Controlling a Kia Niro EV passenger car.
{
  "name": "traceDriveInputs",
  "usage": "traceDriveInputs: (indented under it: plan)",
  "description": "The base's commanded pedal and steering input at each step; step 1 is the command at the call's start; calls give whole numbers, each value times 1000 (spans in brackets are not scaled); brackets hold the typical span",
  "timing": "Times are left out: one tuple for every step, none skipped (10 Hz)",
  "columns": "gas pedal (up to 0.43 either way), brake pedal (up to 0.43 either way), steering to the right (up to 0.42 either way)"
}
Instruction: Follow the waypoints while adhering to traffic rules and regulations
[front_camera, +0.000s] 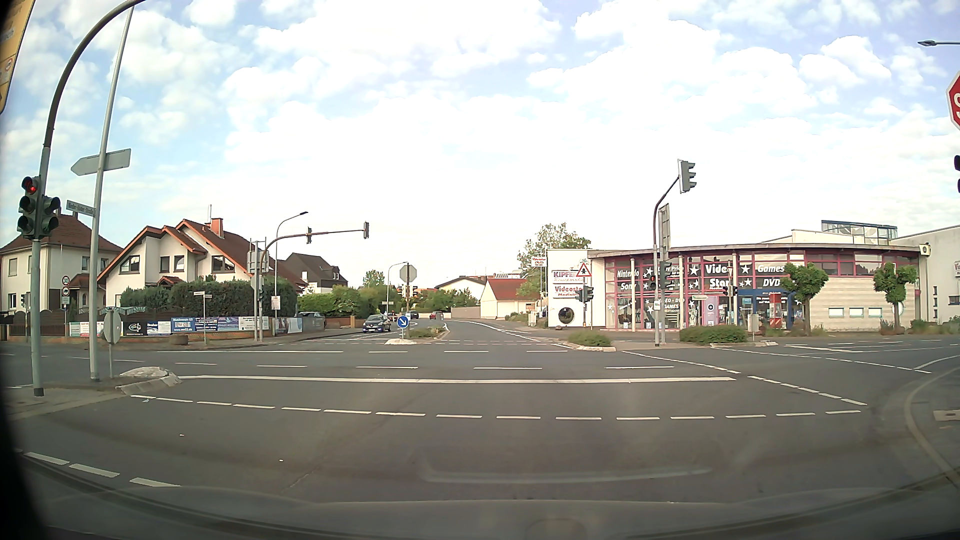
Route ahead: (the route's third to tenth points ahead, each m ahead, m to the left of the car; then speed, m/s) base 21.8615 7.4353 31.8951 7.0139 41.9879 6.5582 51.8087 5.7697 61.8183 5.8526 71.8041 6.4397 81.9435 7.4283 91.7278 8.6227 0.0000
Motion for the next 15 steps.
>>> traceDriveInputs:
  plan:
    - [0,268,0]
    - [0,268,0]
    - [0,268,0]
    - [0,268,0]
    - [0,268,0]
    - [0,268,0]
    - [0,268,0]
    - [0,268,0]
    - [0,268,0]
    - [0,268,0]
    - [0,268,0]
    - [0,268,0]
    - [0,268,0]
    - [0,268,0]
    - [0,268,0]
